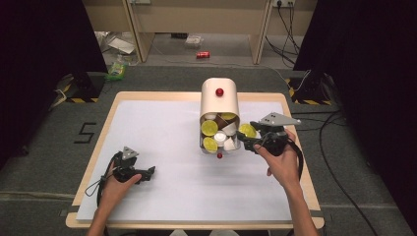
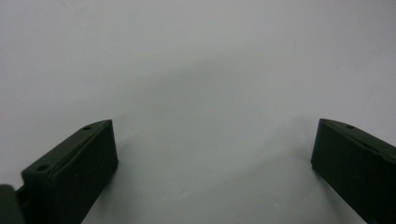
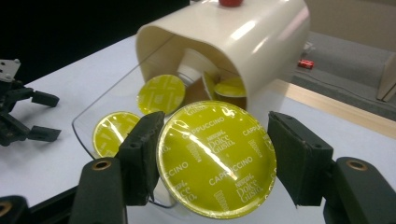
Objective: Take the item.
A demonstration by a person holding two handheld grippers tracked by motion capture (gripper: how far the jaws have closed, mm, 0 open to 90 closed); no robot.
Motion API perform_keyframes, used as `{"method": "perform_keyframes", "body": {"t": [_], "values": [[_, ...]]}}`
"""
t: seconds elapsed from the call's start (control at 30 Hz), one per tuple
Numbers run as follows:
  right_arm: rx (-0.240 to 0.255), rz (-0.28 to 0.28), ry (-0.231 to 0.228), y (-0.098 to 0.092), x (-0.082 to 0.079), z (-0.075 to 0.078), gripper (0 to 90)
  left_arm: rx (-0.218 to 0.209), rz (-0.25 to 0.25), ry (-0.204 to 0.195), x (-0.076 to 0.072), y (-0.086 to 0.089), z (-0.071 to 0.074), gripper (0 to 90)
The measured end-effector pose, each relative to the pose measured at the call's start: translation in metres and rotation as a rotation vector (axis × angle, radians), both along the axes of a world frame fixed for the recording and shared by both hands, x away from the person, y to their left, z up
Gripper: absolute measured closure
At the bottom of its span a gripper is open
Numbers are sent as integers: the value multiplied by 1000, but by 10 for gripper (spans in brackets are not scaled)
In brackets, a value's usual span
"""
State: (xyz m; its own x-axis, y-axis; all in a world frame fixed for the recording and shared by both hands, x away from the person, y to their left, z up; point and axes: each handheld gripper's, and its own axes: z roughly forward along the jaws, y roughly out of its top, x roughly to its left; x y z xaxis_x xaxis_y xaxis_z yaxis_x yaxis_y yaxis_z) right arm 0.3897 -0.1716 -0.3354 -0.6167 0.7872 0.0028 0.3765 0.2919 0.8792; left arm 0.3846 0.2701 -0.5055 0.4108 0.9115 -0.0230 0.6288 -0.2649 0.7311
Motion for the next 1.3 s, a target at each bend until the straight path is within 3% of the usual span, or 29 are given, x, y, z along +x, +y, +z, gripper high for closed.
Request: {"method": "perform_keyframes", "body": {"t": [0.53, 1.3], "values": [[-10, -122, 37, -48, 10, -23, 390, 0, 0, 0, 0, 0, 0, 0], [-33, -141, 91, -52, 31, -57, 390, 0, -2, -1, 0, 0, 0, 0]]}}
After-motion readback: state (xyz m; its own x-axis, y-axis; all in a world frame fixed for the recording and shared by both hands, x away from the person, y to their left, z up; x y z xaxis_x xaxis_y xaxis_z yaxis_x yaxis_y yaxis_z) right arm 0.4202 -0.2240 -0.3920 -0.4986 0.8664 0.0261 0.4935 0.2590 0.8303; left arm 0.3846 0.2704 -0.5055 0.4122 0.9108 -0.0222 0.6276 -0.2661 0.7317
